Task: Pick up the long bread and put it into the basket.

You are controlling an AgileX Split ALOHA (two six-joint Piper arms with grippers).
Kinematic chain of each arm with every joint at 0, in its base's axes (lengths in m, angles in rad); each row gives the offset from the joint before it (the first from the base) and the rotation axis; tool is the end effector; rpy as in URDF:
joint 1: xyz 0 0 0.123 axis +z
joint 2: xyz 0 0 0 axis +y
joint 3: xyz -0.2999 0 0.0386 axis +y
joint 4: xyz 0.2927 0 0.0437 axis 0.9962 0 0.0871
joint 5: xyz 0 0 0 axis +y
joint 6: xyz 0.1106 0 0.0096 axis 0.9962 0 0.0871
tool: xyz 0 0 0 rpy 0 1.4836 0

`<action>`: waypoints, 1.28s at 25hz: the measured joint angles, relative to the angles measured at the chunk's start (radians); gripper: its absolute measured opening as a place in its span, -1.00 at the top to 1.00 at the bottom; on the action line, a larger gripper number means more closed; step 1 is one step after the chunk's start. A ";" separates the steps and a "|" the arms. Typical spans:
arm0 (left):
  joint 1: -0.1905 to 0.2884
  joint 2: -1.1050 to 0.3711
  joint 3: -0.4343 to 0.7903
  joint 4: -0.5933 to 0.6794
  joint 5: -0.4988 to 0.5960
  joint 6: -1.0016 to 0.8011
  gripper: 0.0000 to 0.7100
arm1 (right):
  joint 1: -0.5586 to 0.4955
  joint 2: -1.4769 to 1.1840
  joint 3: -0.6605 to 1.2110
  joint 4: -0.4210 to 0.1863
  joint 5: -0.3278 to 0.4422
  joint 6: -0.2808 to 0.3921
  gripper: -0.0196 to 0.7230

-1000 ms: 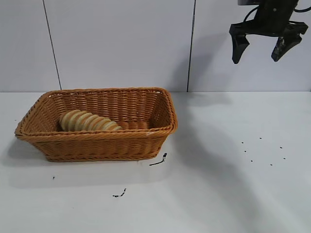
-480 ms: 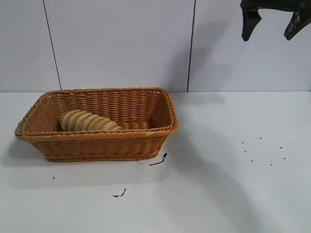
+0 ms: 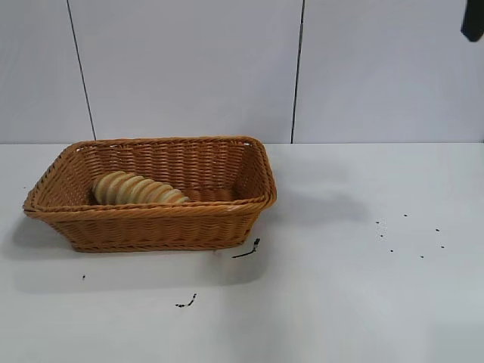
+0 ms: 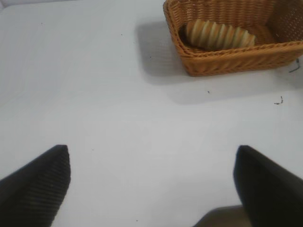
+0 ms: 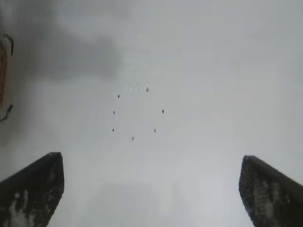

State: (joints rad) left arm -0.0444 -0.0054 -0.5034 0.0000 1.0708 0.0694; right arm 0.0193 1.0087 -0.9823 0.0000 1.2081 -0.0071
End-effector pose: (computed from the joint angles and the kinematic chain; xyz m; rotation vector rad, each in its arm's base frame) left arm 0.0329 -0.0015 0.2899 0.1163 2.0423 0.0156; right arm 0.2121 0.0041 0.3321 -0.0359 2.7179 0.0036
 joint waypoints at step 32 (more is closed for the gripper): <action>0.000 0.000 0.000 0.000 0.000 0.000 -0.96 | 0.000 -1.014 0.495 0.010 -0.178 0.000 -0.92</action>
State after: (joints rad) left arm -0.0444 -0.0054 -0.5034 0.0000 1.0708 0.0694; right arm 0.0193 -0.0053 -0.4875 0.0096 1.0301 -0.0071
